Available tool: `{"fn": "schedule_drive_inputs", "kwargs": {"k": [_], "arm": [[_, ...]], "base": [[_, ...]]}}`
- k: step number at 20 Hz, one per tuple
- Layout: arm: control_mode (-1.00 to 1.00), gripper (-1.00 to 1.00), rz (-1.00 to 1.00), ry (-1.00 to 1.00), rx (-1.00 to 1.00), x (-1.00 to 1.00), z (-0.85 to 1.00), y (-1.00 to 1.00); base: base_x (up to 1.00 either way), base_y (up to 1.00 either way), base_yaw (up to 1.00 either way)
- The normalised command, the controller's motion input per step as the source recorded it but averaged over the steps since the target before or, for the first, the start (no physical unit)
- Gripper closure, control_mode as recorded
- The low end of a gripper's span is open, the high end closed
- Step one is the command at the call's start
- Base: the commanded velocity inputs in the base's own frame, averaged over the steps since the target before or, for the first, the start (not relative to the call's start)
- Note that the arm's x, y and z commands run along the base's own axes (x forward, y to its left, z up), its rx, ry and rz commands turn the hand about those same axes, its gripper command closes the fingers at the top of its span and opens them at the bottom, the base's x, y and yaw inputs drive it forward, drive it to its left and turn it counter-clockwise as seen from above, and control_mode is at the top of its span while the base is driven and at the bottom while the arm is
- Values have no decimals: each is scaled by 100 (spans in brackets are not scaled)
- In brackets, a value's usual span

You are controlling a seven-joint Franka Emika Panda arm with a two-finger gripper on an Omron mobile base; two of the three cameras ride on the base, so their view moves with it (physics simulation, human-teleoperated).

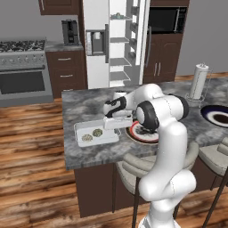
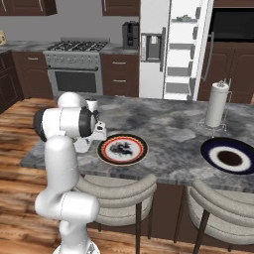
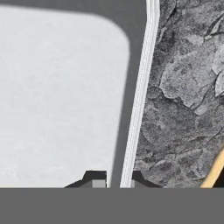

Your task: Place two dumplings into each of the tupperware containers and then place the containers in the fridge.

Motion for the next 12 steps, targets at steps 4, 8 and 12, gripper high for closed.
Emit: {"fn": "schedule_drive_inputs", "kwargs": {"k": [4,8,12], "arm": [[-100,100,0,0,6,-6,49,-14],[-100,100,-4,5,5,-23,81,-27],[-100,100,-13,7,3,-51,70,-46]], "base": [[0,0,0],[0,0,0],[0,0,0]]}}
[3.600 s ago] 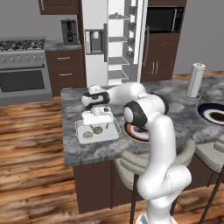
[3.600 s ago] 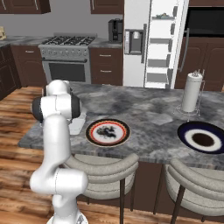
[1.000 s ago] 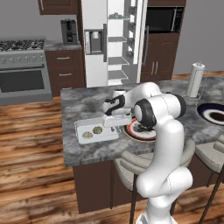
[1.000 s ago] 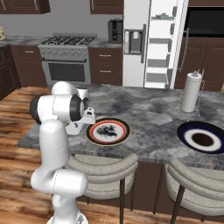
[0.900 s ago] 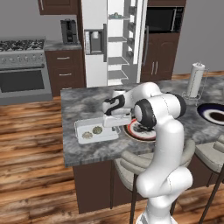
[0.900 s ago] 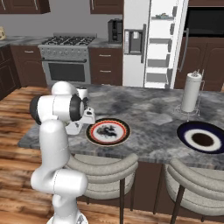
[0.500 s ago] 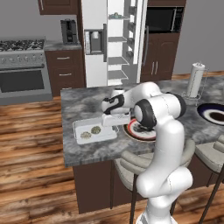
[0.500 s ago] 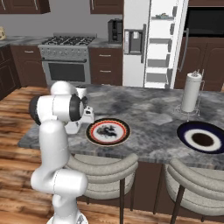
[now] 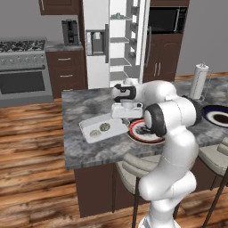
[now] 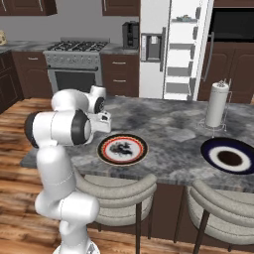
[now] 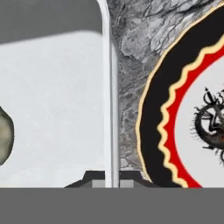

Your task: Place two dumplings into each of the tupperware containers and then place the containers in the fridge.

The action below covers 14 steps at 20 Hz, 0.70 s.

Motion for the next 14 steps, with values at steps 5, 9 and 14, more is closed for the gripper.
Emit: {"fn": "schedule_drive_inputs", "kwargs": {"k": [5,9,14], "arm": [[-100,100,-10,6,6,-49,71,-32],[-100,100,-27,5,3,-56,49,-28],[-100,100,-47,5,0,-53,37,-6]], "base": [[0,0,0],[0,0,0],[0,0,0]]}}
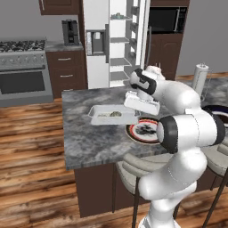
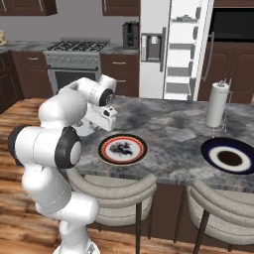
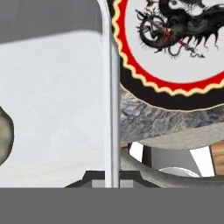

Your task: Place two dumplings into each of the tupperware containers and then place the containers in the fridge.

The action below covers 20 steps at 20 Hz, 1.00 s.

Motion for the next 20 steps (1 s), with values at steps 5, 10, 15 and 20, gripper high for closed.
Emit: {"fn": "schedule_drive_inputs", "kwargs": {"k": [5,10,15,20], "arm": [[-100,100,-52,1,-4,-55,20,3],[-100,100,-54,0,-14,-47,6,26],[-100,100,-48,0,-14,-43,34,35],[-100,100,-44,0,0,-82,50,-9]], "base": [[0,0,0],[0,0,0],[0,0,0],[0,0,0]]}}
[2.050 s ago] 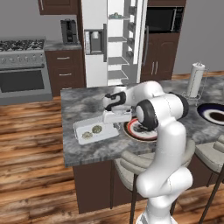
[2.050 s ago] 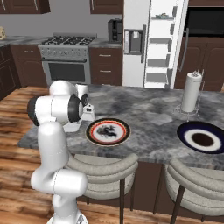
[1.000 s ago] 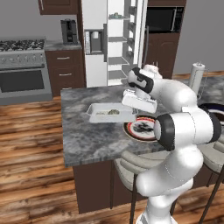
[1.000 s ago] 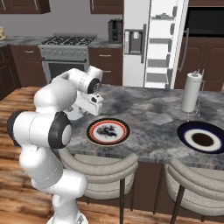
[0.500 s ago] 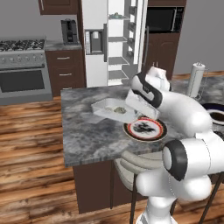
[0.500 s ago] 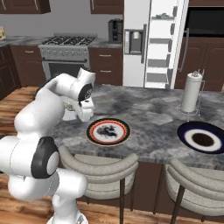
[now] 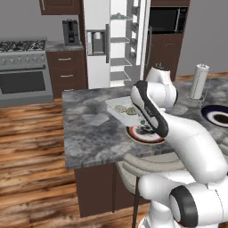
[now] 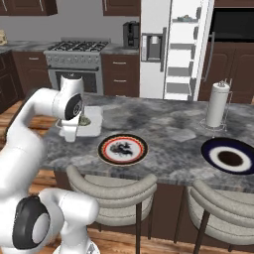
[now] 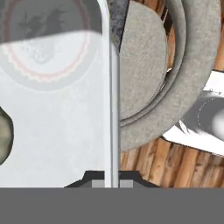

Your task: Place two dumplings into each of the tupperware containers and then place the containers in the fridge.

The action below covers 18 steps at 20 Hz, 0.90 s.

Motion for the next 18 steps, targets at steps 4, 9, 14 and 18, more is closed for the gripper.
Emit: {"fn": "schedule_drive_inputs", "kwargs": {"k": [4,9,14,18], "arm": [[-100,100,-32,2,1,-87,23,-42],[-100,100,-4,1,0,-57,20,-6],[-100,100,-1,0,-6,-59,3,-15],[-100,100,-2,-2,-4,-22,-3,-2]], "base": [[0,0,0],[0,0,0],[0,0,0],[0,0,0]]}}
